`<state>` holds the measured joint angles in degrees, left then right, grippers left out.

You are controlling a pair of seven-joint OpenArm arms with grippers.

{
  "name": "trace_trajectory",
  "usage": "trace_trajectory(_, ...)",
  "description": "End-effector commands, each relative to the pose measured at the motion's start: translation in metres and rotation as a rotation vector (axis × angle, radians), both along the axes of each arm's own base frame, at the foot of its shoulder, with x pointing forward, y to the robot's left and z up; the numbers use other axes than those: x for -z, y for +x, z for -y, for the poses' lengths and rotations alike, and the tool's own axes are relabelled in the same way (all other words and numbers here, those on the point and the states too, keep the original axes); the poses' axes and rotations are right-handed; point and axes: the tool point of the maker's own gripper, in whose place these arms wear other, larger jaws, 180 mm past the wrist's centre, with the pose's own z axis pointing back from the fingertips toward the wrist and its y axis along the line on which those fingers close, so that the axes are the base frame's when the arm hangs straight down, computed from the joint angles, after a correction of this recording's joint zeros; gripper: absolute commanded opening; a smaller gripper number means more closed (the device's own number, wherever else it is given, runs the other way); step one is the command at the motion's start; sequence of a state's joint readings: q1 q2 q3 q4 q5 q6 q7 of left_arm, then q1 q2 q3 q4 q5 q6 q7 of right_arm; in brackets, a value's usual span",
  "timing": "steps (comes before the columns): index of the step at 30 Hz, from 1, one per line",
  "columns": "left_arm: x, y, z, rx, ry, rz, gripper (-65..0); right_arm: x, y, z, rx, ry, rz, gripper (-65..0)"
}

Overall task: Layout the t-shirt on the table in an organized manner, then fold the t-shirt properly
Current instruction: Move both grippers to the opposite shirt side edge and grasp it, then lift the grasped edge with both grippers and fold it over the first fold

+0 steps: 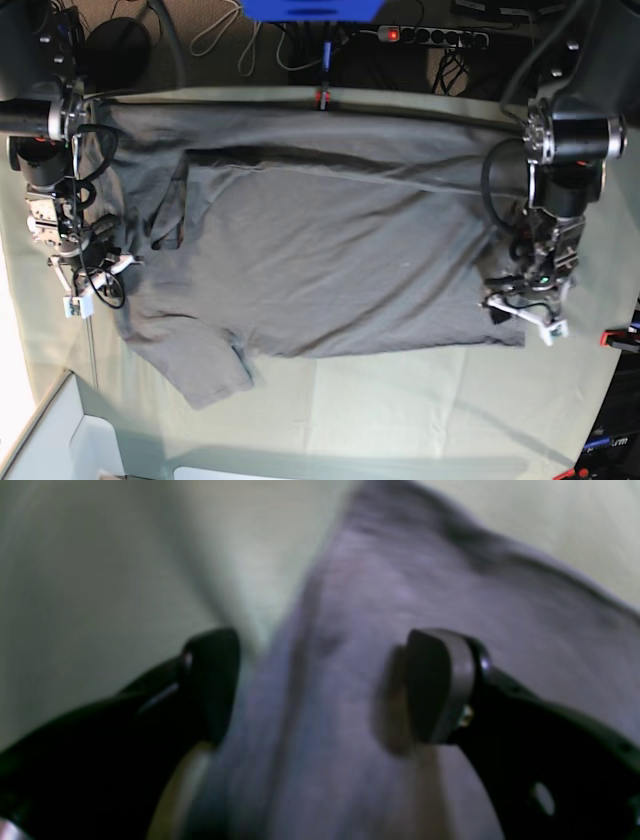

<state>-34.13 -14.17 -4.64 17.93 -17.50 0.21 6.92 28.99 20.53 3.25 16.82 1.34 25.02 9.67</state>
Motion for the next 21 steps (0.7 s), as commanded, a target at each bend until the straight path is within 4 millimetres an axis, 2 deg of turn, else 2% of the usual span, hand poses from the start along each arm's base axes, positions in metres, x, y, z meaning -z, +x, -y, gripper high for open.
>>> trace_trajectory(1,-0.019,0.016,-0.007,-0.004,0.020,0.054,-15.5,-0.003,0.003,0.002,-0.016,-0.010,-0.020,-65.0)
trace_trajectory(6,-0.012,0.010,-0.008,-0.006,0.023,0.039,-17.5,-0.003,0.003,0.002,-0.017,-0.011,-0.021,-65.0)
trace_trajectory(8,-0.010,0.008,-0.010,-0.008,0.024,0.035,-24.3,-0.003,0.003,0.003,-0.016,-0.012,-0.021,-65.0)
trace_trajectory(13,-0.014,0.007,-0.019,-0.019,0.034,0.040,-49.5,-0.003,0.003,0.003,-0.016,-0.013,-0.022,-65.0)
trace_trajectory(18,-0.015,0.008,-0.020,-0.020,0.034,0.041,-63.1,-0.003,0.003,0.003,-0.016,-0.013,-0.022,-65.0)
trace_trajectory(21,-0.016,0.009,-0.019,-0.019,0.033,0.042,-65.0,-0.005,0.005,0.003,-0.014,-0.011,-0.016,-65.0)
